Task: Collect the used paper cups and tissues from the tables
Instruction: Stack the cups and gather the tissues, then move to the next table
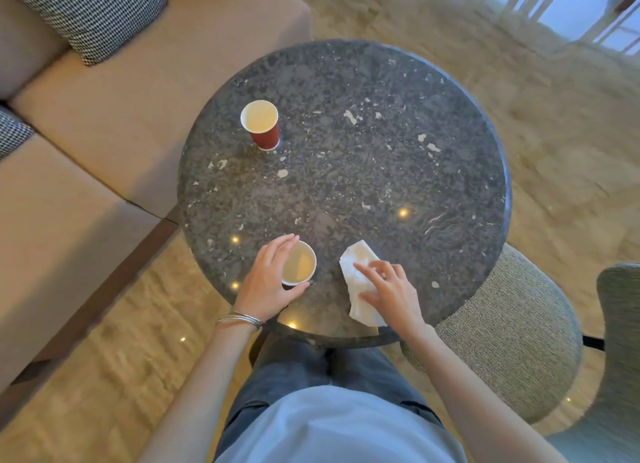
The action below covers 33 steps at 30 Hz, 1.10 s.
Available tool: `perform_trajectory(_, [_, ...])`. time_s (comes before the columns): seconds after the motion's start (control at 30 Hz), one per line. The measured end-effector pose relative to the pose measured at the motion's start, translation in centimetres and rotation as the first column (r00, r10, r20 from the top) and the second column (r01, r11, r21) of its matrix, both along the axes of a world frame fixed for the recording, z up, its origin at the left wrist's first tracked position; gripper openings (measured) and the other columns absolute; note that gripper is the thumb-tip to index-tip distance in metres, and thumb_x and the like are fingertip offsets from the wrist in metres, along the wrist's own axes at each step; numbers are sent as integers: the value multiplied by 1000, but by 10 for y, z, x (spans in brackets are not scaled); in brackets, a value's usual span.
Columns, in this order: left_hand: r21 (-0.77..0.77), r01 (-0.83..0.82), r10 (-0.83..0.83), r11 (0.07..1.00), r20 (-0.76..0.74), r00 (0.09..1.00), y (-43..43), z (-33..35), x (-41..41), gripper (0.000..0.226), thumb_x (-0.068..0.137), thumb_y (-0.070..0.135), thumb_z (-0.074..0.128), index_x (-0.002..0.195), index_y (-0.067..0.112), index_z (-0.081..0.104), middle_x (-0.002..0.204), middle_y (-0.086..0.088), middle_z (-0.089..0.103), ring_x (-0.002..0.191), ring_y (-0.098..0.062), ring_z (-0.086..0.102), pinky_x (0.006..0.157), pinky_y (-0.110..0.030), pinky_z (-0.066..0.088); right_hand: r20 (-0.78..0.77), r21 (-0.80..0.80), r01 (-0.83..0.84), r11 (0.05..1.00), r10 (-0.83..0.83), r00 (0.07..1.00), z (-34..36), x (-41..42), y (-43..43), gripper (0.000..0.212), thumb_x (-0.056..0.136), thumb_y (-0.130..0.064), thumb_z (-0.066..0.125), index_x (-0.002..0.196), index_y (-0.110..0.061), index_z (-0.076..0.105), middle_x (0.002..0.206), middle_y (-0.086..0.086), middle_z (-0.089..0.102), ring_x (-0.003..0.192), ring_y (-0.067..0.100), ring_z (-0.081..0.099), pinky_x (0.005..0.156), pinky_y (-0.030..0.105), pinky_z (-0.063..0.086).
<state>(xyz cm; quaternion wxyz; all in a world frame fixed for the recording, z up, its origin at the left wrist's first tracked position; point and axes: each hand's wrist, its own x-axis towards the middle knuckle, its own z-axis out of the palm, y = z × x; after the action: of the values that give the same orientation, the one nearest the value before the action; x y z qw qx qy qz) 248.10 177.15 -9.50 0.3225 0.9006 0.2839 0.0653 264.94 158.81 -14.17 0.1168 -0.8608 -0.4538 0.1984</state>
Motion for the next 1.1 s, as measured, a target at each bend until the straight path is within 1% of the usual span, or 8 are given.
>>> perform_trajectory(0.13, [-21, 8, -9, 1000, -14, 1000, 20, -1, -16, 80, 70, 32, 77, 138, 15, 37, 136, 1, 41, 124, -17, 38, 104, -25, 25, 8, -10, 5, 1000, -5, 1000, -3, -20, 7, 31, 73, -20, 74, 101, -31, 65, 108, -1, 60, 94, 25, 54, 48, 29, 48])
perform_trajectory(0.27, [-28, 80, -81, 996, -18, 997, 42, -1, -39, 79, 70, 34, 77, 137, 17, 39, 135, 3, 41, 124, -16, 38, 102, -24, 27, -11, 4, 84, 996, -84, 996, -7, -48, 27, 20, 80, -23, 67, 99, -30, 67, 107, -3, 60, 94, 19, 55, 54, 30, 48])
perform_trajectory(0.37, [-41, 122, -122, 992, -5, 993, 67, 3, -59, 78, 69, 31, 77, 136, 15, 40, 135, 2, 42, 124, -15, 38, 104, -22, 24, -23, 31, 167, 985, -167, 986, -5, -79, 53, 19, 80, -19, 67, 97, -26, 69, 103, -2, 63, 90, 20, 59, 56, 28, 46])
perform_trajectory(0.53, [-35, 193, -192, 981, 31, 981, 122, 14, -99, 76, 67, 27, 79, 133, 11, 44, 133, -3, 45, 121, -19, 43, 105, -29, 31, -29, 35, 346, 937, -345, 938, 4, -142, 105, 19, 86, -23, 58, 103, -27, 66, 100, -7, 65, 92, 17, 58, 60, 28, 43])
perform_trajectory(0.7, [22, 268, -269, 963, 62, 961, 169, 28, -130, 77, 67, 33, 78, 133, 13, 44, 132, 0, 45, 121, -17, 43, 99, -24, 33, -25, 165, 508, 846, -511, 859, 31, -182, 147, 22, 83, -23, 62, 104, -29, 65, 98, -8, 68, 92, 16, 60, 63, 29, 44])
perform_trajectory(0.87, [35, 293, -295, 955, 120, 948, 195, 39, -137, 78, 64, 32, 81, 131, 11, 46, 128, -2, 48, 118, -18, 45, 100, -23, 30, 2, 257, 530, 808, -549, 836, 58, -194, 170, 22, 81, -21, 65, 101, -29, 66, 94, -8, 69, 87, 15, 61, 62, 28, 43])
perform_trajectory(1.0, [26, 297, -297, 955, 138, 945, 205, 43, -129, 79, 63, 33, 81, 131, 11, 46, 127, -2, 49, 116, -16, 46, 99, -23, 31, -1, 225, 554, 802, -568, 823, 67, -187, 180, 21, 82, -22, 63, 103, -26, 64, 95, -5, 69, 89, 16, 61, 65, 29, 43])
perform_trajectory(1.1, [22, 319, -319, 947, 136, 938, 212, 43, -117, 80, 64, 33, 81, 132, 10, 45, 129, -3, 49, 116, -19, 46, 102, -30, 35, -22, 204, 563, 801, -571, 821, 68, -176, 188, 20, 83, -22, 62, 103, -24, 62, 93, -3, 69, 86, 17, 60, 64, 27, 40])
